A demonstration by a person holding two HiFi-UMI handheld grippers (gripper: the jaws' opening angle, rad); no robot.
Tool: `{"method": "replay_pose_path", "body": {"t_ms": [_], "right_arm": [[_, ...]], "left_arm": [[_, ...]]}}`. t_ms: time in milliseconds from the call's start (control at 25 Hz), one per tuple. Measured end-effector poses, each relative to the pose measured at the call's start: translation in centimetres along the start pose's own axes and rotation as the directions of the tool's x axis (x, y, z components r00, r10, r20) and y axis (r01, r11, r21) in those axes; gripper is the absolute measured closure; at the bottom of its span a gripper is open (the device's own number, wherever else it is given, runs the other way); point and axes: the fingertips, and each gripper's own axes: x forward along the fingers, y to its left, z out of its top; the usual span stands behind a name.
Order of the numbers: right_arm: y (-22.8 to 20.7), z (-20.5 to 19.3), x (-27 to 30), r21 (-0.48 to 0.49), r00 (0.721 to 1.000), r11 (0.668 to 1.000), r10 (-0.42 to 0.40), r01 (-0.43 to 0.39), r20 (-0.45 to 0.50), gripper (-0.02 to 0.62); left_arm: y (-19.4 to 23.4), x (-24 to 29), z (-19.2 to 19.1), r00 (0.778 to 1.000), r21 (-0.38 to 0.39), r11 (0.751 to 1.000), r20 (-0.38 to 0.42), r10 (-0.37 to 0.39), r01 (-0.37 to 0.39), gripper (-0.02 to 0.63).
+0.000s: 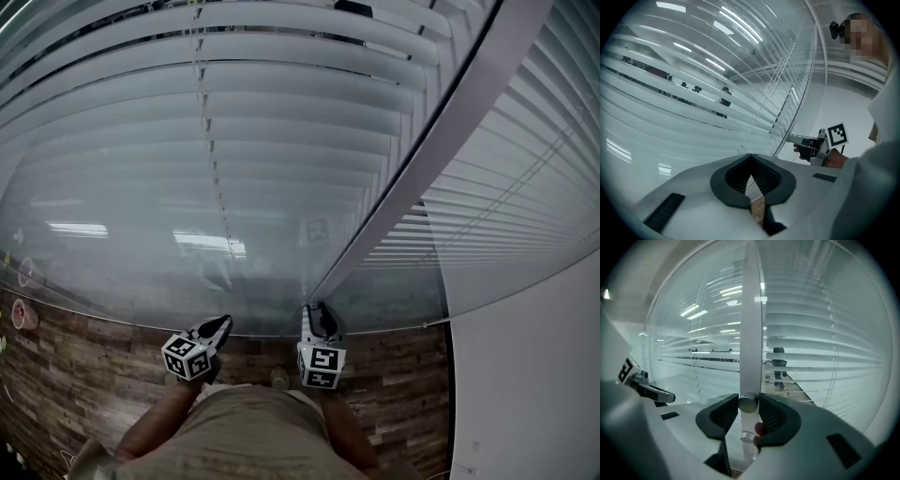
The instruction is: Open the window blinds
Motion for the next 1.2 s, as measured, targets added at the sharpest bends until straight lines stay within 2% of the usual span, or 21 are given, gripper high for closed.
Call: {"method": "replay_pose_path", "body": {"t_ms": [40,80,120,160,200,240,360,440,480,520,600,640,720,760,800,840,880,960,1000,1160,1200], "right_arm": [[-0.1,-0.1,0.1,0.056,1.0,0.998,0.007,-0.006,-0.003,0.454],[-0.3,-0.3,0.2,0.179,0.999,0.983,0.034,-0.032,-0.009,0.459],[-0.5,-0.5,0.3,0.353,0.997,0.933,0.081,-0.071,-0.015,0.463],[-0.8,-0.7,0.5,0.523,0.99,0.846,0.138,-0.109,-0.016,0.465],[-0.9,-0.8,0.6,0.634,0.983,0.761,0.186,-0.135,-0.013,0.466],[-1.0,-0.8,0.7,0.675,0.977,0.723,0.214,-0.148,-0.015,0.466],[-0.9,-0.5,0.7,0.63,0.974,0.758,0.228,-0.17,-0.012,0.465],[-0.8,-0.3,0.4,0.61,0.969,0.765,0.245,-0.206,0.02,0.465],[-0.8,-0.3,0.2,0.573,0.969,0.791,0.244,-0.214,0.025,0.457],[-0.8,-0.4,0.0,0.503,0.973,0.84,0.229,-0.206,0.017,0.431],[-0.8,-0.6,0.0,0.291,0.986,0.945,0.164,-0.152,-0.017,0.417],[-0.7,-0.6,0.1,0.196,0.991,0.973,0.13,-0.123,-0.026,0.417],[-0.6,-0.5,0.2,0.105,0.996,0.991,0.089,-0.086,-0.028,0.424],[-0.5,-0.4,0.2,0.119,0.996,0.989,0.086,-0.082,-0.025,0.446],[-0.5,-0.4,0.2,0.177,0.995,0.98,0.096,-0.091,-0.02,0.45],[-0.5,-0.5,0.2,0.282,0.993,0.953,0.121,-0.113,-0.013,0.456],[-0.6,-0.6,0.2,0.419,0.987,0.896,0.16,-0.145,-0.001,0.462],[-0.8,-0.7,0.2,0.661,0.97,0.722,0.242,-0.203,0.034,0.465],[-1.0,-0.6,0.2,0.723,0.962,0.655,0.268,-0.219,0.048,0.465],[-1.7,0.9,-0.1,0.824,0.946,0.509,0.313,-0.247,0.09,0.466],[-1.7,1.0,-0.2,0.831,0.942,0.494,0.321,-0.255,0.098,0.466]], "left_arm": [[0.1,-0.1,0.0,1.0,0.0,1.0,0.001,0.003,-0.003,0.594],[0.3,-0.1,0.0,1.0,-0.001,1.0,0.003,0.006,-0.006,0.594],[0.4,-0.1,0.0,1.0,0.0,1.0,0.005,0.008,-0.008,0.594],[0.5,-0.1,0.0,1.0,0.0,1.0,0.006,0.01,-0.01,0.594],[0.6,-0.1,0.0,1.0,0.001,1.0,0.006,0.01,-0.01,0.594],[0.6,0.0,0.0,1.0,0.002,1.0,0.005,0.01,-0.01,0.594],[0.3,0.4,-0.1,1.0,0.004,1.0,-0.001,-0.001,0.001,0.594],[0.1,0.6,-0.1,1.0,0.006,1.0,-0.004,-0.009,0.009,0.594],[0.0,0.6,-0.1,1.0,0.007,1.0,-0.004,-0.011,0.011,0.594],[-0.1,0.7,0.0,1.0,0.009,1.0,-0.004,-0.012,0.012,0.594],[-0.1,0.8,0.2,1.0,0.011,1.0,-0.003,-0.009,0.009,0.594],[-0.2,0.8,0.2,1.0,0.011,1.0,-0.004,-0.007,0.007,0.594],[-0.2,0.7,0.3,1.0,0.012,1.0,-0.007,-0.004,0.004,0.594],[-0.1,0.5,0.2,1.0,0.013,1.0,-0.008,-0.002,0.002,0.594],[0.0,0.4,0.2,1.0,0.013,1.0,-0.008,0.001,0.0,0.594],[0.2,0.2,0.1,1.0,0.014,1.0,-0.008,0.003,-0.003,0.594],[0.4,0.0,0.0,1.0,0.013,1.0,-0.007,0.005,-0.005,0.594],[0.6,-0.1,0.0,1.0,0.011,1.0,-0.005,0.008,-0.008,0.594],[0.5,-0.1,0.1,1.0,0.01,1.0,-0.006,0.007,-0.007,0.594],[-0.5,-0.1,1.0,1.0,0.005,1.0,-0.008,-0.002,0.002,0.594],[-0.6,-0.2,1.0,1.0,0.005,1.0,-0.01,-0.003,0.003,0.594]]}}
